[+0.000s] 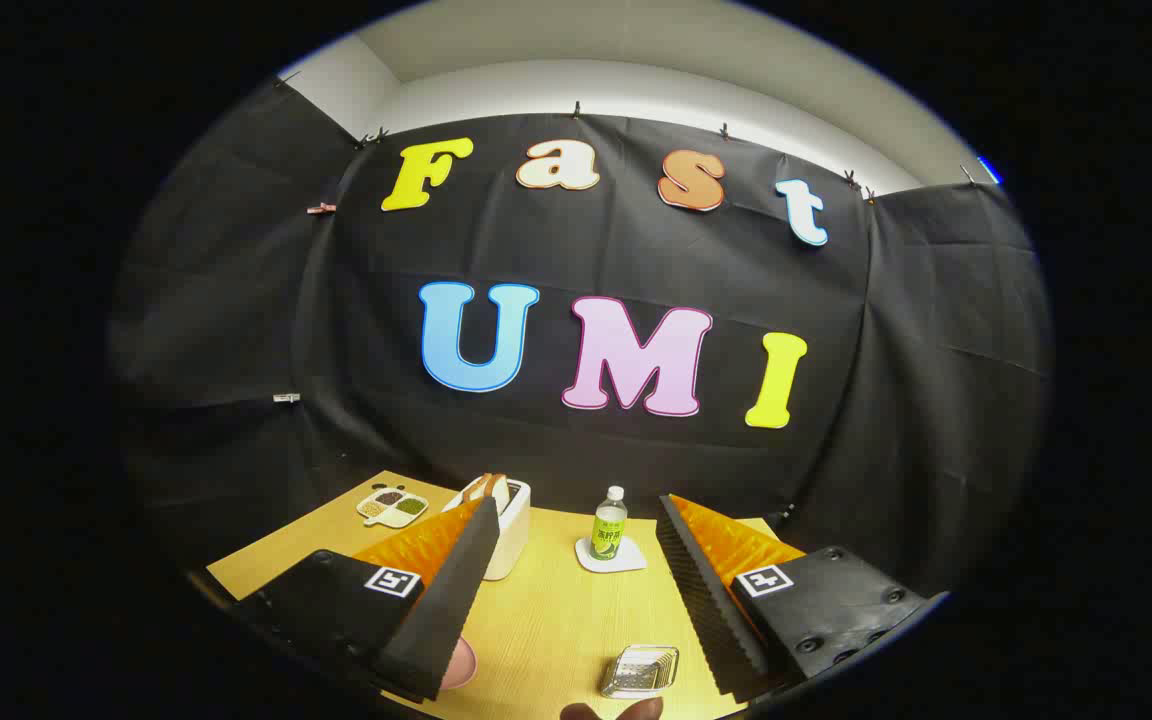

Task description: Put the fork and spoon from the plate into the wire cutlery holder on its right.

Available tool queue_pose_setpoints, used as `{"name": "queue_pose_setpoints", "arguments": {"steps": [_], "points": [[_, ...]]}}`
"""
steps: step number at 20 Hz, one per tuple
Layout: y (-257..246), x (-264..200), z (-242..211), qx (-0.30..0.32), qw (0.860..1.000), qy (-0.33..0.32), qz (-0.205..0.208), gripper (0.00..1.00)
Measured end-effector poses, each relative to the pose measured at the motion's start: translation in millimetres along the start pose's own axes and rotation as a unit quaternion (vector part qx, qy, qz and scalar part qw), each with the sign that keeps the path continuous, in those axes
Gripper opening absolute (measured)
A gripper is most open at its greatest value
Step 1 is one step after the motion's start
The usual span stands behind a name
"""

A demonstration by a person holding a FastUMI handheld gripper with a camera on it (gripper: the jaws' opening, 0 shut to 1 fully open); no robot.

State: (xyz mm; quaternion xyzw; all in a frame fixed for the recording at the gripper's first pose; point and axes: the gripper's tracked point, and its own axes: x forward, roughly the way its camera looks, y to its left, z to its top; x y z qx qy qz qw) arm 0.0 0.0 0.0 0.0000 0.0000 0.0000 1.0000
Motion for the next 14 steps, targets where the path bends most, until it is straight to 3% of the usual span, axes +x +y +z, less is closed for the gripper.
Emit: {"name": "queue_pose_setpoints", "arguments": {"steps": [14], "points": [[32.6, 1.2, -10.6, -0.006, 1.0, 0.011, 0.001, 0.98]]}}
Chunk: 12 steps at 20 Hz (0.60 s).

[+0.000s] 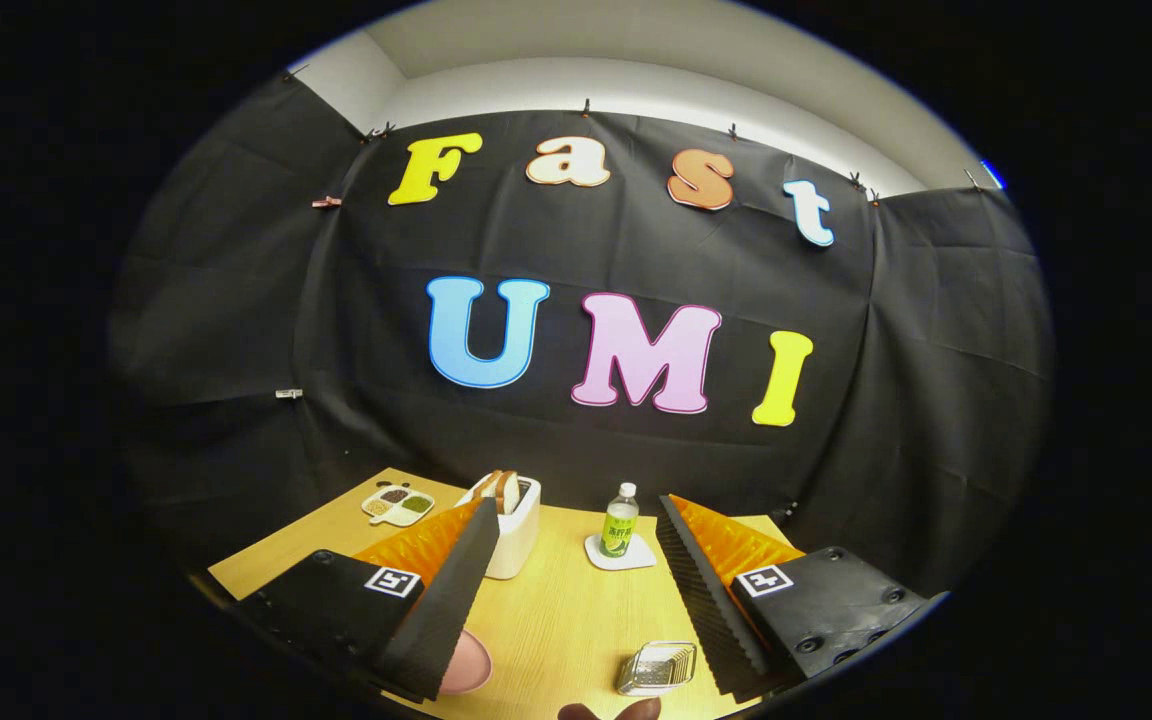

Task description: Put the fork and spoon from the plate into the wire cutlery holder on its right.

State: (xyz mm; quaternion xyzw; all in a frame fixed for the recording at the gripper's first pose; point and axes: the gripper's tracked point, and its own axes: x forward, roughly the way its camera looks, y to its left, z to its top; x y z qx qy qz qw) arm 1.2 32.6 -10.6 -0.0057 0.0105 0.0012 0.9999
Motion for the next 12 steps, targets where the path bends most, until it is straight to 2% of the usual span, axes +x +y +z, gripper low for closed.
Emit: {"name": "queue_pose_setpoints", "arguments": {"steps": [3, 6, 9, 12], "points": [[24.7, 0.6, -19.6, 0.012, 0.999, 0.04, 0.03, 0.98], [57.2, -1.5, -59.6, 0.03, 0.989, 0.126, 0.076, 0.98], [82.0, -6.7, -99.3, 0.03, 0.97, 0.215, 0.11, 0.98], [105.4, -18.6, -145.1, 0.015, 0.943, 0.303, 0.136, 0.98]]}}
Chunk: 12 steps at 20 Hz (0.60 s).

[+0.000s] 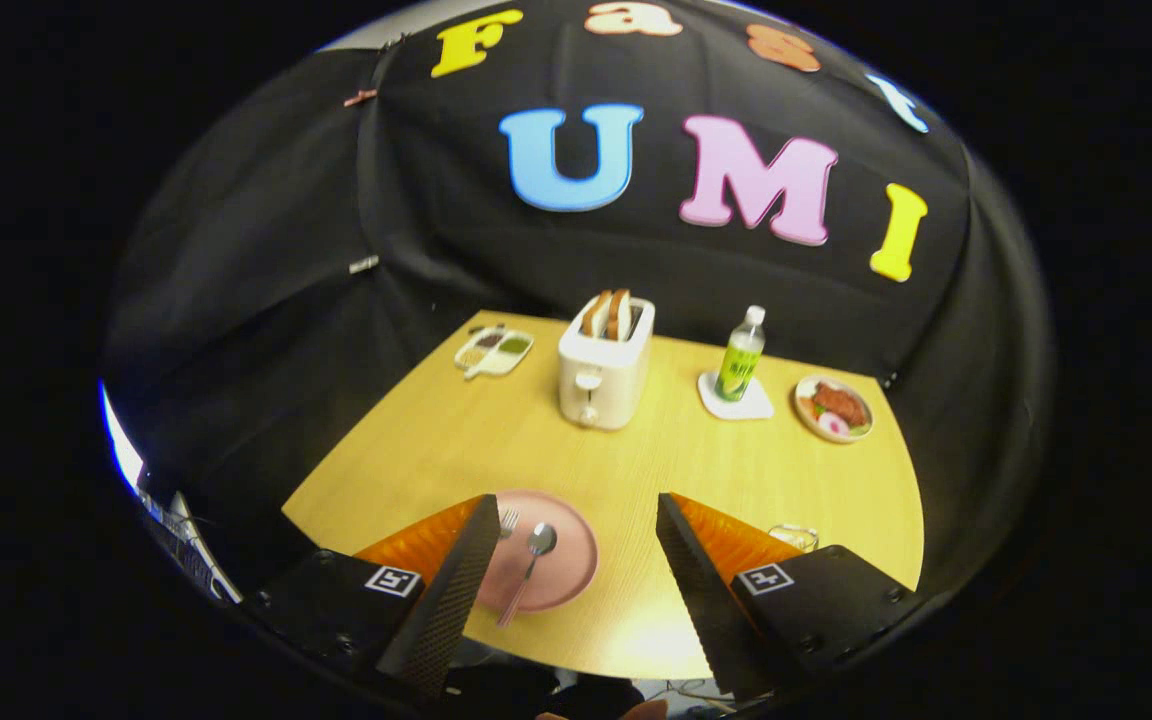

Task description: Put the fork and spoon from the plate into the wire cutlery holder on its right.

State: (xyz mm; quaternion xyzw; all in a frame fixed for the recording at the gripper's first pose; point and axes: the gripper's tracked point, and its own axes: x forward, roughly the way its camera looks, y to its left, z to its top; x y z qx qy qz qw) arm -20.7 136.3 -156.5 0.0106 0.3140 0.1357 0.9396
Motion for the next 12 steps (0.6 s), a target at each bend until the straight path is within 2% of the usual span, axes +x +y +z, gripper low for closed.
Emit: {"name": "queue_pose_setpoints", "arguments": {"steps": [1, 2, 6, 7, 8, 12], "points": [[3.1, 8.2, -14.7, -0.002, 1.0, 0.028, 0.003, 0.96], [6.4, 16.3, -28.9, -0.003, 0.998, 0.056, 0.006, 0.9], [37.7, 38.8, -92.3, 0.009, 0.985, 0.168, 0.043, 0.84], [42.5, 44.4, -104.5, 0.016, 0.98, 0.19, 0.047, 0.79], [44.7, 51.7, -114.2, 0.025, 0.977, 0.207, 0.048, 0.68], [55.3, 84.5, -145.3, 0.045, 0.966, 0.251, 0.046, 0.55]]}}
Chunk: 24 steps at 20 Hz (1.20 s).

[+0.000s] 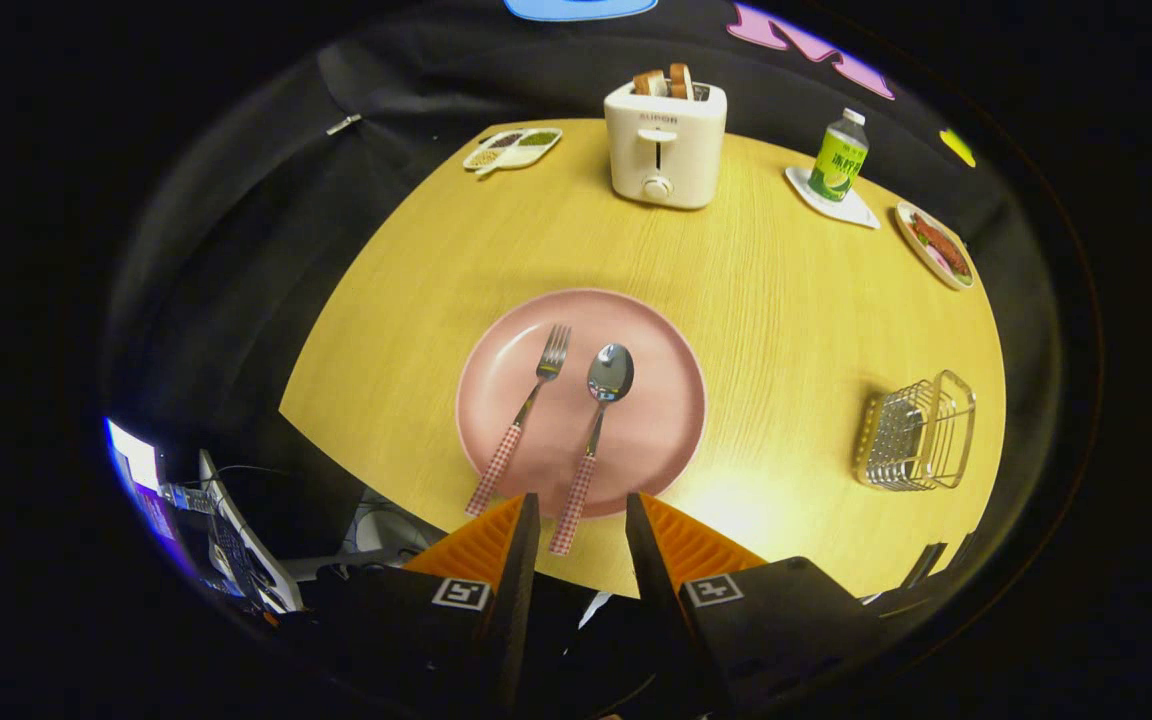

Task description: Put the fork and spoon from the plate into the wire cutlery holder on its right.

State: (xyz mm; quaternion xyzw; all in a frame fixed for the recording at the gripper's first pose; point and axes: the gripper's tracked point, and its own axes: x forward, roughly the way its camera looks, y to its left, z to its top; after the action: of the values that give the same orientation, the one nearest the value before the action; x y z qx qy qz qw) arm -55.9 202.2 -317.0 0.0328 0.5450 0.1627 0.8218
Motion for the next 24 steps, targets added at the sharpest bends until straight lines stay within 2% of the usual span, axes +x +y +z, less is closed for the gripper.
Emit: {"name": "queue_pose_setpoints", "arguments": {"steps": [3, 7, 9, 13, 14, 19, 22, 24], "points": [[-1.8, 26.4, -6.1, -0.008, 1.0, 0.027, -0.011, 0.55], [-1.9, 60.6, -23.0, 0.02, 0.997, 0.07, -0.014, 0.55], [-1.5, 68.6, -25.9, 0.049, 0.995, 0.083, -0.014, 0.31], [-10.9, 74.9, -23.4, 0.084, 0.992, 0.086, -0.023, 0.18], [-14.9, 72.7, -19.8, 0.089, 0.992, 0.081, -0.028, 0.13], [-9.0, 44.7, -4.6, 0.138, 0.988, 0.061, 0.026, 0.11], [-14.2, 2.4, 9.2, 0.123, 0.99, 0.034, 0.055, 0.11], [-33.8, -28.5, 18.1, 0.106, 0.993, 0.012, 0.055, 0.11]]}}
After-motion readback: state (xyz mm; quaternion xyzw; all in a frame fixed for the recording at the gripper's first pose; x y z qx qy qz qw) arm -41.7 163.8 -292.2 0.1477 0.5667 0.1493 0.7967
